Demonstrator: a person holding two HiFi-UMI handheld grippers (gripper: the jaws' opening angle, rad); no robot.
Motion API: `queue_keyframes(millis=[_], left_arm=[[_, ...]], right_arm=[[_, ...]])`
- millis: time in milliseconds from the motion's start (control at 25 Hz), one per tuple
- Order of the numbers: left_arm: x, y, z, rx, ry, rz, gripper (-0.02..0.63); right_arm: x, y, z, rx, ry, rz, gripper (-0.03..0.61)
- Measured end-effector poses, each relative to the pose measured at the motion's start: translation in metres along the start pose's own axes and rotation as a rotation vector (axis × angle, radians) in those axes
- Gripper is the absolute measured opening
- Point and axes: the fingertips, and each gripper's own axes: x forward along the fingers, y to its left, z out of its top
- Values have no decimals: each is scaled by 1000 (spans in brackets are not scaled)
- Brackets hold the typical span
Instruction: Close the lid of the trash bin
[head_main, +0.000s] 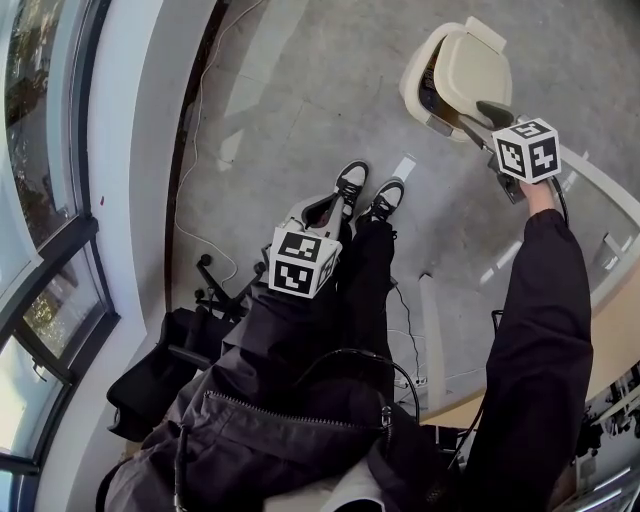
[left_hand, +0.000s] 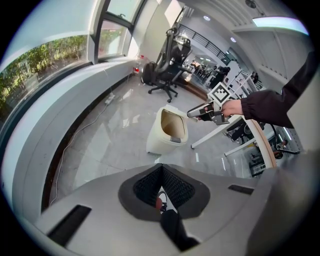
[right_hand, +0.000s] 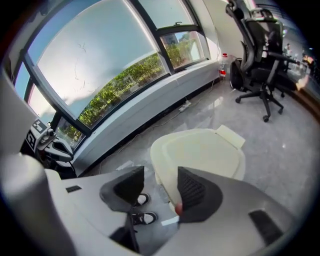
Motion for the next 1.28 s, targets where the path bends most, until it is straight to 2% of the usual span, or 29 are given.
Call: queue_keyframes(millis=[360,480,760,1000,1280], left_arm=[[10,6,-22,-15,36,8,-5],[14,10,-27,-18,44,13,-5],[18,14,-30,-20,51,18,-5],[18,16,-32,-16,53,14,-5],[15,17,-35,-21,56,14,-5]], right_arm=[[50,-3,-42,75,83,41,199],[65,-11,-51,80,100,9,144],[88,-22,-66,16,140,-81,83],[99,-30,-70,4,139,-149,52],[103,-31,-73,38,134,-165,51]])
